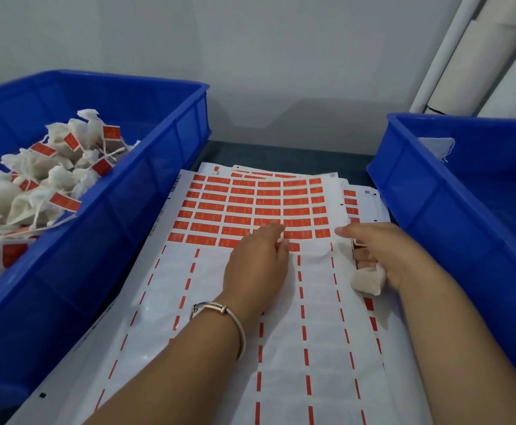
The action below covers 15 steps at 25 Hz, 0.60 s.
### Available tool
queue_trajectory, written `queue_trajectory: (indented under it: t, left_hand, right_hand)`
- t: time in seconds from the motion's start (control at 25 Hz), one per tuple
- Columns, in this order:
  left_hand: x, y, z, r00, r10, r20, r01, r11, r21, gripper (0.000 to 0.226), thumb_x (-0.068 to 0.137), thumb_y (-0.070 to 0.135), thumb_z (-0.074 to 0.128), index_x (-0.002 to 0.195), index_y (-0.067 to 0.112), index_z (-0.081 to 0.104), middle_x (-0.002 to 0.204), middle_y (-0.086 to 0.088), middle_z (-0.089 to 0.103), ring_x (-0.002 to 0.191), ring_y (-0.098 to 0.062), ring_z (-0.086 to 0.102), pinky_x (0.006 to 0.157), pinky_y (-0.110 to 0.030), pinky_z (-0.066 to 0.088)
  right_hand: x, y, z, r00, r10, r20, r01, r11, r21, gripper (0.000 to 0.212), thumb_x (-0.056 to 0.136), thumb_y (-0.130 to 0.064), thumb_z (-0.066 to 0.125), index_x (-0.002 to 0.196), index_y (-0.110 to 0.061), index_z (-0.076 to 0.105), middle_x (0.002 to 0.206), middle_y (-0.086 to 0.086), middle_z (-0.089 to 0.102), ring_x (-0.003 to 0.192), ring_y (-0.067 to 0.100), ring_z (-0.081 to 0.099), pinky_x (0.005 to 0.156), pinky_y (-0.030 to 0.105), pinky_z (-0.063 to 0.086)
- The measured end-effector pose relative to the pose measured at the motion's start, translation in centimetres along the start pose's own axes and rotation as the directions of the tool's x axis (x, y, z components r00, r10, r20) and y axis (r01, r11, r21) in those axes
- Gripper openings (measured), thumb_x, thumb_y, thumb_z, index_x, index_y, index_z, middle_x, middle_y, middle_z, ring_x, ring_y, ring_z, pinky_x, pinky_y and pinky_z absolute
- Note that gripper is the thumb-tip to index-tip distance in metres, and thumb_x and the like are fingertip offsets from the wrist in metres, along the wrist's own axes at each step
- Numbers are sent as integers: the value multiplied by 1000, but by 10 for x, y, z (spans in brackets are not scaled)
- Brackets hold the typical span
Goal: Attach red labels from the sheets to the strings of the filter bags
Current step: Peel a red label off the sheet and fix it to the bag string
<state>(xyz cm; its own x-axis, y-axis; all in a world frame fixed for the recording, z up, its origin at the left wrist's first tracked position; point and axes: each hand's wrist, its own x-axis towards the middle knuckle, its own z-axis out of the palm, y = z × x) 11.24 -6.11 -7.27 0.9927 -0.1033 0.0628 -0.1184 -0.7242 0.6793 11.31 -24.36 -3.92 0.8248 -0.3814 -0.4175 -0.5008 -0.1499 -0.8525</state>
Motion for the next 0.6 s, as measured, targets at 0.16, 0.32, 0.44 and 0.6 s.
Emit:
queue_trajectory:
  t: [0.16,0.32,0.44,0.6]
  left_hand:
    - [-2,4,0,1000,-4,-28,-1,986,-167,37,94,32,52,131,31,51,136,12,51,124,-14,49,101,-36,41]
    - [-7,7,2,997,56,-55,-66,977,-203,46,87,35,63,131,34,51,139,18,46,130,-10,41,107,-39,34]
    - [-8,5,0,991,121,-50,-128,981,-148,48,84,37,66,130,35,52,141,21,42,135,-5,32,109,-35,22]
    - [-9,5,-1,983,177,-46,-180,978,-103,46,83,36,67,127,35,54,141,23,40,137,-1,26,104,-26,14]
  right_hand:
    - [-4,0,-2,994,-26,106,35,996,-81,23,71,-31,81,88,-28,65,79,-13,69,78,16,66,52,29,49]
    - [-4,0,-8,984,-29,177,47,994,-101,31,72,-25,81,99,-25,66,83,-6,74,74,18,70,63,35,57]
    - [-7,0,-14,921,12,389,-39,997,61,29,84,-14,69,112,-19,63,74,1,72,38,7,47,38,21,42]
    - [-7,2,-20,841,0,541,-167,951,260,30,90,-6,55,117,-16,60,76,1,72,31,6,35,32,15,33]
